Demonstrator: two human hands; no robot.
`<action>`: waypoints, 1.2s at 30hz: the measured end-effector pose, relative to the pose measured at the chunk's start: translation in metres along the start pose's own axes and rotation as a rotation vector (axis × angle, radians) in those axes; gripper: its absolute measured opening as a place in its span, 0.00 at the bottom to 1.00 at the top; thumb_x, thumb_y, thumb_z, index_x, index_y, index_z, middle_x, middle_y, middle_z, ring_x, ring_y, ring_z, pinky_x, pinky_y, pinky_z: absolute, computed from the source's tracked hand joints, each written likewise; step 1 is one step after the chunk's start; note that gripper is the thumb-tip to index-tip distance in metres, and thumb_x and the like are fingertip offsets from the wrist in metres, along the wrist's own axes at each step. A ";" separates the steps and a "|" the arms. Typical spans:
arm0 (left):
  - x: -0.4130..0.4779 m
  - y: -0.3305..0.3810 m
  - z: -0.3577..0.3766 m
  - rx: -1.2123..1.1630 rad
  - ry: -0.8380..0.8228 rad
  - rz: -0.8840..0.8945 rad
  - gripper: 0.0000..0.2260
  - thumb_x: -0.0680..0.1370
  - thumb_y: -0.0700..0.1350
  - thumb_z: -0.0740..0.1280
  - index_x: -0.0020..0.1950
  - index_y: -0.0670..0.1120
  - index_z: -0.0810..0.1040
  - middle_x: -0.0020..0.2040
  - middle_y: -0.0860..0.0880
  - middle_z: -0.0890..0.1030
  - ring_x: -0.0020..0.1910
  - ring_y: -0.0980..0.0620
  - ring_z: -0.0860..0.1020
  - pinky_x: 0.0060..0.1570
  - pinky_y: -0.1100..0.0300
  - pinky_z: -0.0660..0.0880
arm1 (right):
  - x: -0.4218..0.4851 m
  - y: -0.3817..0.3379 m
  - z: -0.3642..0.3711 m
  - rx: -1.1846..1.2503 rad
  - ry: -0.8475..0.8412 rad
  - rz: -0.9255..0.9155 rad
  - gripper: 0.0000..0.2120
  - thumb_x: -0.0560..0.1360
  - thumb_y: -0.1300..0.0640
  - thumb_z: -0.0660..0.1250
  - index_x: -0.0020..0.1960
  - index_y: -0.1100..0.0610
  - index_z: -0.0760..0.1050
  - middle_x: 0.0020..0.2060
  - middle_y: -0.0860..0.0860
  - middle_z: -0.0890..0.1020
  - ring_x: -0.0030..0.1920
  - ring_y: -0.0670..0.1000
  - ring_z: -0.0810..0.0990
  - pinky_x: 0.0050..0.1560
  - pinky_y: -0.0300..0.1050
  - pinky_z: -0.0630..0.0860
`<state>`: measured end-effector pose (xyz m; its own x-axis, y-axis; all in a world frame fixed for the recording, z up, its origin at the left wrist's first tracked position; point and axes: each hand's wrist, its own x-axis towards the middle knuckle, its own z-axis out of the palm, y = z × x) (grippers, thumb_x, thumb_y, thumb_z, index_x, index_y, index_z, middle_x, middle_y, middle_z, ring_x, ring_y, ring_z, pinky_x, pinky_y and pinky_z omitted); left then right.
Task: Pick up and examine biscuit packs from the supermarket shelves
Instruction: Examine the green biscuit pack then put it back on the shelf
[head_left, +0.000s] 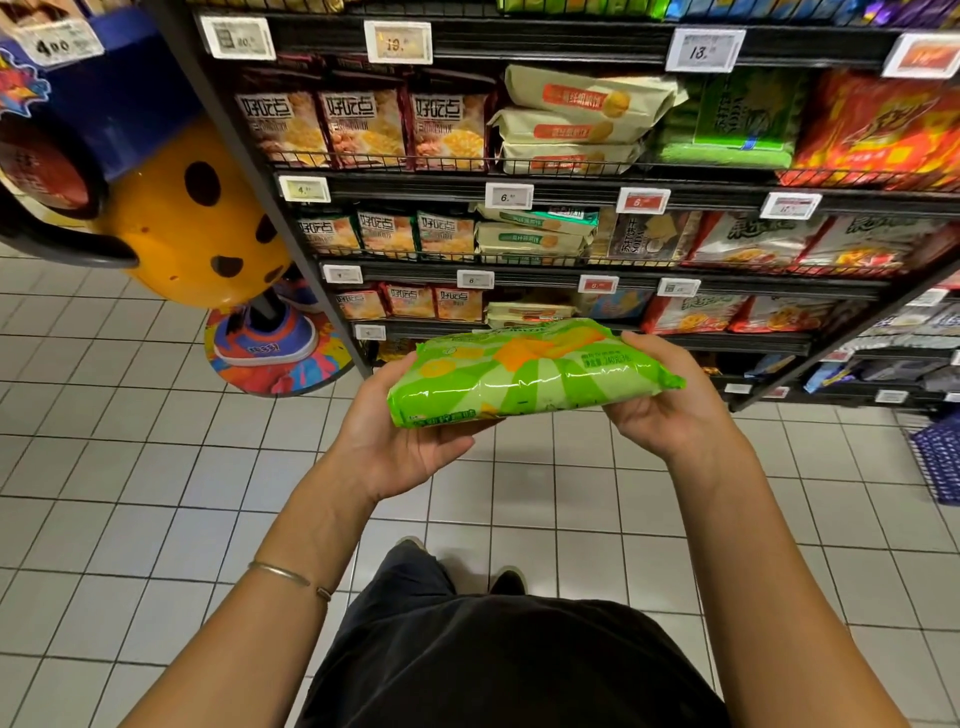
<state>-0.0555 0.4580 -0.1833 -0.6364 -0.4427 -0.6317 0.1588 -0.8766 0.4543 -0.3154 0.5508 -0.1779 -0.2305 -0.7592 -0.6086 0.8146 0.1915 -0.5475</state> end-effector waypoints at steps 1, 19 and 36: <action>0.000 -0.001 -0.001 0.018 0.023 0.000 0.21 0.76 0.60 0.66 0.55 0.47 0.89 0.53 0.41 0.87 0.48 0.38 0.87 0.32 0.52 0.85 | 0.001 0.001 0.000 -0.021 -0.007 -0.011 0.10 0.82 0.57 0.63 0.53 0.60 0.82 0.40 0.54 0.87 0.36 0.52 0.86 0.35 0.42 0.83; -0.002 -0.006 -0.015 0.149 0.038 0.296 0.24 0.81 0.59 0.62 0.72 0.49 0.77 0.67 0.43 0.82 0.65 0.42 0.82 0.54 0.46 0.83 | 0.000 0.010 -0.008 -0.255 -0.184 -0.232 0.17 0.81 0.54 0.63 0.65 0.63 0.75 0.56 0.60 0.82 0.57 0.59 0.82 0.64 0.59 0.75; -0.020 0.001 -0.023 0.385 -0.110 0.570 0.15 0.81 0.45 0.65 0.65 0.56 0.83 0.67 0.46 0.83 0.67 0.46 0.80 0.62 0.50 0.80 | 0.001 0.032 0.003 -0.389 -0.263 -0.385 0.24 0.69 0.69 0.72 0.63 0.58 0.77 0.55 0.58 0.87 0.58 0.58 0.86 0.52 0.49 0.84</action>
<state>-0.0254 0.4617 -0.1849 -0.6088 -0.7748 -0.1703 0.2251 -0.3746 0.8995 -0.2884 0.5542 -0.1945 -0.2907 -0.9377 -0.1902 0.4334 0.0482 -0.8999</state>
